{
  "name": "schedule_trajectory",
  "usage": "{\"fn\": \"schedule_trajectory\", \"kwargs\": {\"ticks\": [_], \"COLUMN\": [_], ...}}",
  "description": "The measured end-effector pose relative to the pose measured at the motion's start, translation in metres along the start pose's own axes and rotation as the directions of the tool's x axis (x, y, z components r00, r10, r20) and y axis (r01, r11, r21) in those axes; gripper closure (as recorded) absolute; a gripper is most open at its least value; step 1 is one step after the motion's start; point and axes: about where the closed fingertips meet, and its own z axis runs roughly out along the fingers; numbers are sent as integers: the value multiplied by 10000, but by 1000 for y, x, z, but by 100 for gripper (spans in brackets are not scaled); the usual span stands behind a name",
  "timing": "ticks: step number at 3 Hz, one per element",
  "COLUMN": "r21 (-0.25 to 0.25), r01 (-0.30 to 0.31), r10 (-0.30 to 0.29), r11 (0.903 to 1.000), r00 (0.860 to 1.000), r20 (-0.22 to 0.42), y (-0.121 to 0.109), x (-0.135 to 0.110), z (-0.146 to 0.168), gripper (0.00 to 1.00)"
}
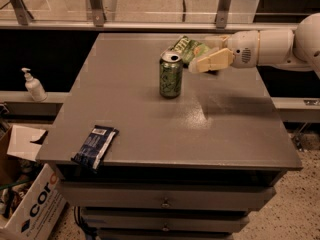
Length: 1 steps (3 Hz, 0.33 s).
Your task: Place green can upright
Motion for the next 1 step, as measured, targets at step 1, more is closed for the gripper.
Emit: {"fn": "schedule_trajectory", "kwargs": {"ticks": [1], "r21": [50], "r01": [31], "r10": [-31], "r11": [10000], "r00": [10000], "r20": [9], "y": [0], "x": [2], "z": [-4], "gripper": [0]}}
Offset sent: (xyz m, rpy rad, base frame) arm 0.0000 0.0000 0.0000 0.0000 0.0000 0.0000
